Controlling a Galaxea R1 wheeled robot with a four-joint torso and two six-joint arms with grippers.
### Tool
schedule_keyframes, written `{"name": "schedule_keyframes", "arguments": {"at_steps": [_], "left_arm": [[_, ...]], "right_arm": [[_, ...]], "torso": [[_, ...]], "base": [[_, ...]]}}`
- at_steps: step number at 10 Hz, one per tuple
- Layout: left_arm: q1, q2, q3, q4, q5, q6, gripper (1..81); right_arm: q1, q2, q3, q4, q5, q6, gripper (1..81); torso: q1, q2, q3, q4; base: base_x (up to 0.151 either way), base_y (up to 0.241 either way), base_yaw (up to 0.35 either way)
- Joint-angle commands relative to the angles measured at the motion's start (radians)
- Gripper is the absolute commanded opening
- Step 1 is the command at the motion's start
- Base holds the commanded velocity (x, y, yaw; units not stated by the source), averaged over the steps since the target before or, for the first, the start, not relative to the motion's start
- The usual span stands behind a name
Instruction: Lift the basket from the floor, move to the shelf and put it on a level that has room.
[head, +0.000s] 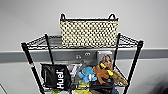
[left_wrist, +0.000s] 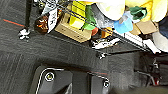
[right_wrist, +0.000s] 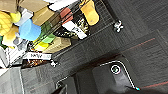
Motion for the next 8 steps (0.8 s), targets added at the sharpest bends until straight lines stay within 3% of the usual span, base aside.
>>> {"name": "schedule_keyframes", "arguments": {"at_steps": [1,8], "left_arm": [[-0.043,0.016,-0.045,0.033,0.026,0.010,81.1],[0.020,0.196,-0.252,0.056,0.027,0.012,81.1]], "right_arm": [[0.043,0.031,-0.065,-0.040,-0.039,-0.004,81.1],[-0.066,0.206,-0.293,-0.088,-0.004,-0.004,81.1]], "torso": [[0.000,0.000,0.000,0.000],[0.000,0.000,0.000,0.000]], "base": [[0.000,0.000,0.000],[0.000,0.000,0.000]]}}
